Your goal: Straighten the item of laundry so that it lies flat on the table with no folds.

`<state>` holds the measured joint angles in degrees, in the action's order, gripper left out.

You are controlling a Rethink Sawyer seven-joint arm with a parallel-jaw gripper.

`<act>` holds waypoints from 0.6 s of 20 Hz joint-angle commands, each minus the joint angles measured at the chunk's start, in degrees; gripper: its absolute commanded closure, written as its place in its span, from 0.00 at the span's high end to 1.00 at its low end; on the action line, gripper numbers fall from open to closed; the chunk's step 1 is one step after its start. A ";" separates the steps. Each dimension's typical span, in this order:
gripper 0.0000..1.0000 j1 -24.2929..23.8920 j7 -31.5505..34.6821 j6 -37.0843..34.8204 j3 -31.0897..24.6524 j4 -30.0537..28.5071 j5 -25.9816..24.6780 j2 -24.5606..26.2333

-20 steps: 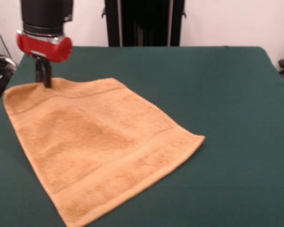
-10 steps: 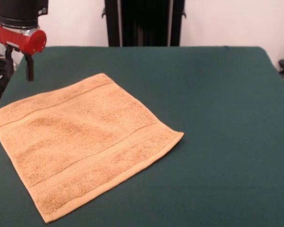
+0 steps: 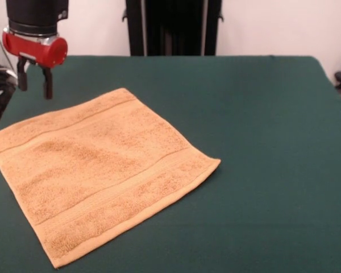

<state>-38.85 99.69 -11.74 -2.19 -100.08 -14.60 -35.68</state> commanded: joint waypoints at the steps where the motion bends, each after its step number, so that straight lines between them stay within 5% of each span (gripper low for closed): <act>1: 1.00 3.50 5.64 -3.03 -4.50 -5.44 0.03 -0.65; 12: 1.00 3.65 4.78 -4.43 -8.10 -6.40 1.38 -4.17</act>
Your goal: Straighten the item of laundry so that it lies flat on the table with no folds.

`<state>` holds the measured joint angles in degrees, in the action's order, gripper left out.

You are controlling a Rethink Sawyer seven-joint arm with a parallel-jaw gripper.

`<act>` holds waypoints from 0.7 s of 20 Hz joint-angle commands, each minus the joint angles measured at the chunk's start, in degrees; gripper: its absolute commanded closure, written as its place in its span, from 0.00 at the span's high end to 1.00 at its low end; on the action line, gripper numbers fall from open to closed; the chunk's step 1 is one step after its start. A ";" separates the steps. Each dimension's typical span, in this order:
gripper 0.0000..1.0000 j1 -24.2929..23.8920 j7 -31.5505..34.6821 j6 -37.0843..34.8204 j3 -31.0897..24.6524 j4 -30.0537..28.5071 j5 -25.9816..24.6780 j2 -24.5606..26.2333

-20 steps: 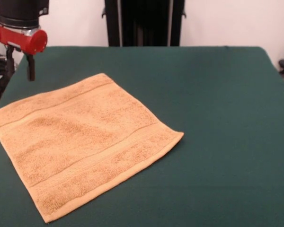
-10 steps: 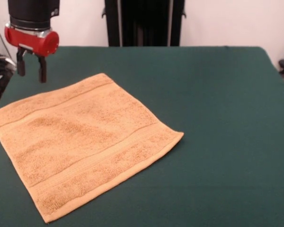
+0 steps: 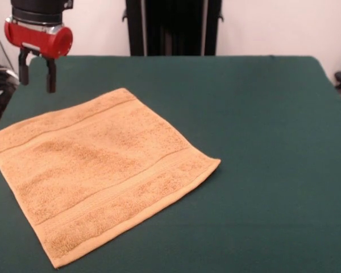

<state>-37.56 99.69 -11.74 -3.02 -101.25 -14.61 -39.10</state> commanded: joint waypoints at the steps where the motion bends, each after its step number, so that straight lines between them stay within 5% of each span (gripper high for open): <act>1: 1.00 2.03 4.55 -4.47 -7.79 -5.12 1.40 -0.91; 14: 1.00 3.44 3.37 -7.13 -6.82 -2.06 1.03 -1.58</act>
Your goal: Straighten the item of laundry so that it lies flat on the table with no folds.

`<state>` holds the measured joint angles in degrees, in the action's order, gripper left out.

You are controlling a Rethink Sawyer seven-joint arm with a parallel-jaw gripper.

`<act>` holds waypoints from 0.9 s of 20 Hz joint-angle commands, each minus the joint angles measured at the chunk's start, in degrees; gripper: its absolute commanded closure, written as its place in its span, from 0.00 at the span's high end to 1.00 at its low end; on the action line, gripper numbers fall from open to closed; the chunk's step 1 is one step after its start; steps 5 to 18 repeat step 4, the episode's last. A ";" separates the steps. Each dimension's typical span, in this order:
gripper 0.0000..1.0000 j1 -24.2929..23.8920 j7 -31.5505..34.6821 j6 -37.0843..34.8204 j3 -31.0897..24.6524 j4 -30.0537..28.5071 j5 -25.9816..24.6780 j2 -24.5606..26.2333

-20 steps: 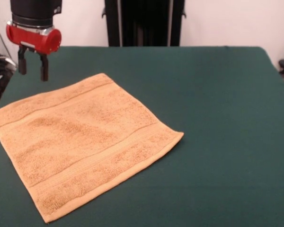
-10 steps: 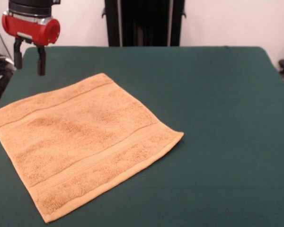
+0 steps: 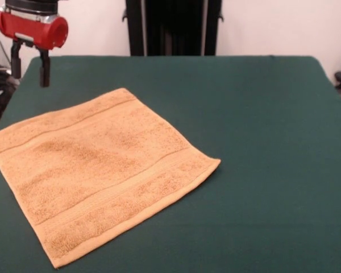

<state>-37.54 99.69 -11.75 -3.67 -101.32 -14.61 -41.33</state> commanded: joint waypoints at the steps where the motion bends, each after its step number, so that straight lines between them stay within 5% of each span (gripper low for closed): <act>1: 1.00 3.47 3.15 -7.62 -6.21 -1.93 1.08 0.31; 18: 1.00 3.58 2.48 -9.42 -6.04 -1.66 1.21 -0.26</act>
